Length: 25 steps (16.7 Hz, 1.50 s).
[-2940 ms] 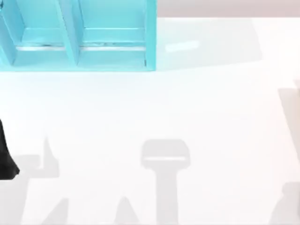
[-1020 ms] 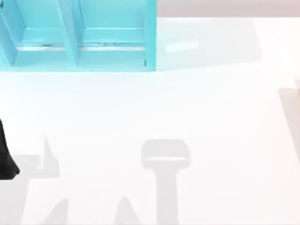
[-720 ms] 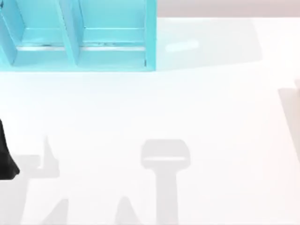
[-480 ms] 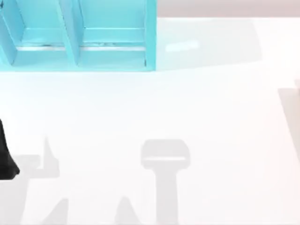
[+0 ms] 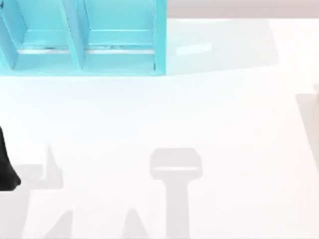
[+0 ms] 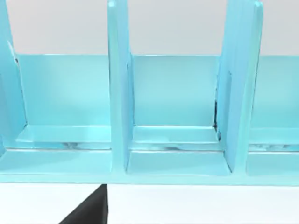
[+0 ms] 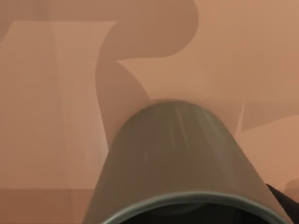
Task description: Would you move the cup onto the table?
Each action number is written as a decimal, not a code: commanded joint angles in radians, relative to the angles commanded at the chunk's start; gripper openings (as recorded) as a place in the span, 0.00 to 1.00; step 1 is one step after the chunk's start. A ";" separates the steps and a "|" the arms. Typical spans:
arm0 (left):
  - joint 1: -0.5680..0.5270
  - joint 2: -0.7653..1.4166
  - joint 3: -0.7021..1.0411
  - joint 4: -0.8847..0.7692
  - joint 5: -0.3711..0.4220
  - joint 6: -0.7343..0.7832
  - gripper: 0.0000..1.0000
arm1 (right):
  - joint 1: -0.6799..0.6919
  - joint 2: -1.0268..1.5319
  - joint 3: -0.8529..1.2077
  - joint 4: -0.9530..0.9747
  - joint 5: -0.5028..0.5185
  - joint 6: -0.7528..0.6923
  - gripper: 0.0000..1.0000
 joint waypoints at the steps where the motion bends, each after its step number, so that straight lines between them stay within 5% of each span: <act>1: 0.000 0.000 0.000 0.000 0.000 0.000 1.00 | 0.000 -0.001 0.000 0.000 0.000 0.001 0.00; 12: 0.000 0.000 0.000 0.000 0.000 0.000 1.00 | 0.327 -0.266 0.130 -0.405 0.000 0.323 0.00; 20: 0.000 0.000 0.000 0.000 0.000 0.000 1.00 | 0.380 -0.272 0.155 -0.431 0.000 0.380 0.00; 25: 0.000 0.000 0.000 0.000 0.000 0.000 1.00 | 0.645 -0.170 0.270 -0.444 0.010 0.640 0.00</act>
